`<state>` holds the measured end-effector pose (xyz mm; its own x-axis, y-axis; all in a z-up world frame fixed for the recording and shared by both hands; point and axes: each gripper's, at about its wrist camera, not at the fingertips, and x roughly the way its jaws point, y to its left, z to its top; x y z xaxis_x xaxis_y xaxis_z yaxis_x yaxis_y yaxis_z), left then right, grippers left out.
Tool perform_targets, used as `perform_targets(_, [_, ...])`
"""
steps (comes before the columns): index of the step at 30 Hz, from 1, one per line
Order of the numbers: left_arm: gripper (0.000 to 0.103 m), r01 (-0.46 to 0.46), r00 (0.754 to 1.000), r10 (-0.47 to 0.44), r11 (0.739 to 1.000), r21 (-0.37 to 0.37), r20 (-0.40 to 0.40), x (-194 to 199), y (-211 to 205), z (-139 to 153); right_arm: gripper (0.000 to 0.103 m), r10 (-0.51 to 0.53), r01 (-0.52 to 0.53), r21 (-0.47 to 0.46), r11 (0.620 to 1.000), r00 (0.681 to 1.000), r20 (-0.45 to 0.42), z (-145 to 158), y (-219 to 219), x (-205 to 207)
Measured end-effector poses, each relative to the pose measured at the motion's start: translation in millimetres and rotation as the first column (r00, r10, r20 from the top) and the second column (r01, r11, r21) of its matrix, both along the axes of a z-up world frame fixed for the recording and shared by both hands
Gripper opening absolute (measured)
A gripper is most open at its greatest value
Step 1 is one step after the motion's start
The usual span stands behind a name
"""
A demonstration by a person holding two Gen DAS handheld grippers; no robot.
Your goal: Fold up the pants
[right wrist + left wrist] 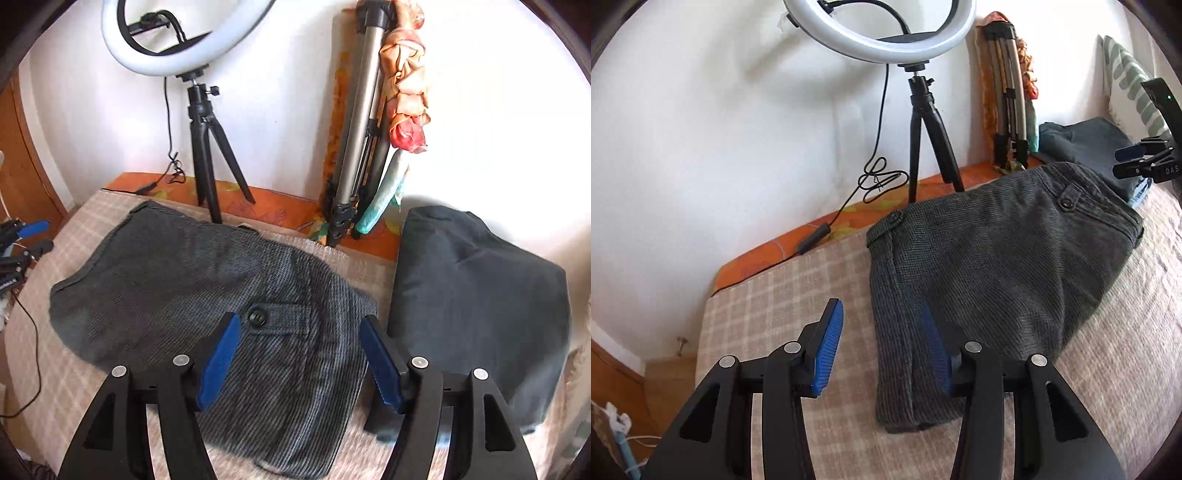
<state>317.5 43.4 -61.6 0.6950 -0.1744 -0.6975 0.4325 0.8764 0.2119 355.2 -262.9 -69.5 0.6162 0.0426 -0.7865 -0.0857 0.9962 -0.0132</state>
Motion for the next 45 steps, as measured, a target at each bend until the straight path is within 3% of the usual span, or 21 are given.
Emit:
perform_targets(5, [0.042,0.048,0.995,-0.055,0.995,-0.087,-0.085,-45,1,-13,0.081,-0.051,0.055,0.129,0.99,0.998,-0.036,-16,16,-62])
perform_targets(9, [0.041,0.117,0.979,-0.127,0.99,-0.073,-0.161,-75,-15,-38,0.081,-0.116,0.147,0.283,0.948,0.986,-0.122,-48,10,-88])
perform_targets(13, [0.04,0.131,0.971,-0.14,0.99,-0.057,-0.194,-78,-31,-59,0.081,-0.168,0.233,0.422,0.876,0.968,-0.186,-79,0,-86])
perform_targets(17, [0.04,0.143,0.97,-0.157,0.986,-0.087,-0.185,-69,-43,-66,0.081,-0.219,0.294,0.498,0.816,0.954,-0.204,-93,-11,-78])
perform_targets(20, [0.04,0.153,0.969,-0.162,0.986,-0.06,-0.187,-62,-54,-76,0.081,-0.241,0.332,0.54,0.774,0.942,-0.233,-103,-19,-71])
perform_targets(24, [0.021,0.145,0.972,-0.145,0.989,-0.011,-0.187,-50,-65,-90,0.084,-0.274,0.367,0.595,0.715,0.93,-0.244,-112,-29,-67])
perform_targets(27, [0.011,0.149,0.969,-0.156,0.988,-0.05,-0.194,-45,-66,-91,0.085,-0.286,0.372,0.605,0.704,0.928,-0.239,-112,-31,-63])
perform_targets(31, [0.007,0.15,0.953,-0.185,0.976,-0.157,-0.239,-39,-57,-78,0.082,-0.324,0.391,0.605,0.693,0.919,-0.224,-111,-29,-54])
perform_targets(34, [0.006,0.174,0.945,-0.219,0.966,-0.193,-0.243,-41,-49,-58,0.049,-0.357,0.424,0.55,0.719,0.905,-0.231,-111,-29,-50])
perform_targets(35, [0.006,0.182,0.942,-0.231,0.961,-0.207,-0.244,-42,-46,-51,0.04,-0.356,0.423,0.563,0.71,0.906,-0.231,-110,-31,-49])
perform_targets(36, [0.006,0.185,0.939,-0.24,0.956,-0.226,-0.247,-43,-43,-46,0.036,-0.357,0.418,0.576,0.703,0.907,-0.223,-108,-34,-51])
perform_targets(38, [0.006,0.177,0.926,-0.252,0.948,-0.265,-0.28,-41,-37,-46,0.029,-0.353,0.384,0.574,0.724,0.92,-0.17,-98,-35,-56])
perform_targets(40, [0.006,0.178,0.912,-0.257,0.95,-0.255,-0.319,-42,-38,-59,0.027,-0.354,0.358,0.541,0.761,0.928,-0.116,-89,-33,-62])
perform_targets(42, [0.006,0.18,0.901,-0.251,0.959,-0.221,-0.355,-43,-45,-76,0.026,-0.352,0.367,0.495,0.787,0.927,-0.129,-93,-31,-61])
perform_targets(45, [0.012,0.18,0.903,-0.231,0.969,-0.17,-0.362,-50,-48,-81,0.027,-0.361,0.382,0.495,0.78,0.922,-0.142,-102,-32,-61])
